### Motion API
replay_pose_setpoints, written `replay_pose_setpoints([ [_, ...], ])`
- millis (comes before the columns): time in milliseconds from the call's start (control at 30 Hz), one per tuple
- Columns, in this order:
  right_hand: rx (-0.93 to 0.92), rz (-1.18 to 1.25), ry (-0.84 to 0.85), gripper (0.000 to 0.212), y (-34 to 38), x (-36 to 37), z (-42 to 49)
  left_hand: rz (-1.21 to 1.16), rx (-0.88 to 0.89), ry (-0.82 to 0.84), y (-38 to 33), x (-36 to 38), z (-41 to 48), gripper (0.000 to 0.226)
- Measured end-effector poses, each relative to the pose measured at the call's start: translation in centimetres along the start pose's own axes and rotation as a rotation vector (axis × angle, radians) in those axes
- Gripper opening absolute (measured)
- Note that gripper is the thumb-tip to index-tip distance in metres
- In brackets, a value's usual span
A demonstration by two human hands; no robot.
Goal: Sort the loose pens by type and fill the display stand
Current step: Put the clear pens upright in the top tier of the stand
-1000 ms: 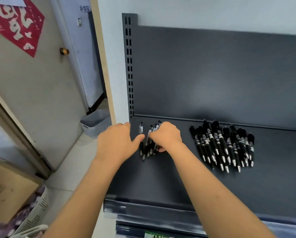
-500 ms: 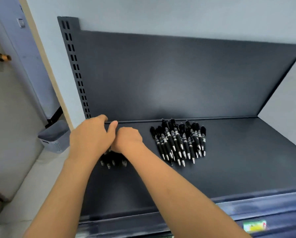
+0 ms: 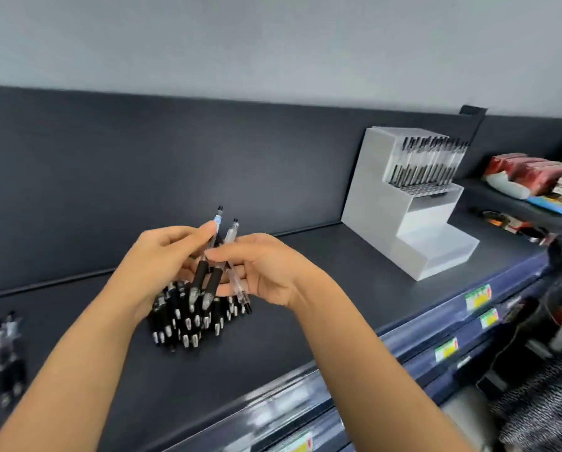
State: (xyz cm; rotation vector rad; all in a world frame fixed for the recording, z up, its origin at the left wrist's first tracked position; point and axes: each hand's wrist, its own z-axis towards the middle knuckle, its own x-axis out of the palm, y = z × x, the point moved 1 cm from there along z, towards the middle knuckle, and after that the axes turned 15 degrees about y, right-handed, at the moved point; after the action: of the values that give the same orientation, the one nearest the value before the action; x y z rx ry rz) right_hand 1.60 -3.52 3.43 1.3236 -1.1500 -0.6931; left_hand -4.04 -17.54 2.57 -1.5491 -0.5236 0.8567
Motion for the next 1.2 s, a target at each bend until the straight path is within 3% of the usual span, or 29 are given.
replay_pose_setpoints([
  [100, -0.104, -0.045, -0.100, 0.010, 2.5, -3.7, -5.5, 0.043, 0.073, 0.132, -4.6, 5.2, 3.4, 0.021],
  [200, -0.210, -0.114, -0.204, 0.008, 4.5, -8.1, -10.7, 0.199, 0.142, 0.164, -8.7, 11.2, 7.4, 0.009],
  [333, -0.294, -0.182, -0.365, 0.012, 5.6, -15.9, -17.0, 0.489, 0.204, 0.160, -12.9, 20.7, 12.4, 0.041],
  [400, -0.302, -0.215, -0.430, 0.014, 5.9, -20.2, -19.7, 0.570, 0.212, 0.179, -14.2, 25.3, 15.0, 0.040],
  [533, -0.338, -0.308, -0.556, 0.012, 6.7, -27.2, -24.3, 0.324, 0.205, 0.271, -15.9, 32.1, 19.4, 0.009],
  [633, -0.365, -0.218, -0.622, 0.020, 7.4, -31.1, -26.3, 0.156, 0.279, 0.083, -16.3, 34.1, 22.2, 0.009],
  [800, -0.422, -0.116, -0.678, 0.032, 8.0, -35.5, -27.0, 0.116, 0.477, -0.212, -16.3, 34.8, 27.2, 0.009],
  [967, -0.379, -0.124, -0.655, 0.025, 8.0, -37.9, -26.4, 0.180, 0.517, -0.248, -15.5, 36.1, 30.8, 0.005],
  [1200, -0.367, -0.195, -0.579, 0.020, 8.4, -39.5, -26.4, 0.645, 0.407, -0.195, -14.3, 37.0, 32.5, 0.023],
])
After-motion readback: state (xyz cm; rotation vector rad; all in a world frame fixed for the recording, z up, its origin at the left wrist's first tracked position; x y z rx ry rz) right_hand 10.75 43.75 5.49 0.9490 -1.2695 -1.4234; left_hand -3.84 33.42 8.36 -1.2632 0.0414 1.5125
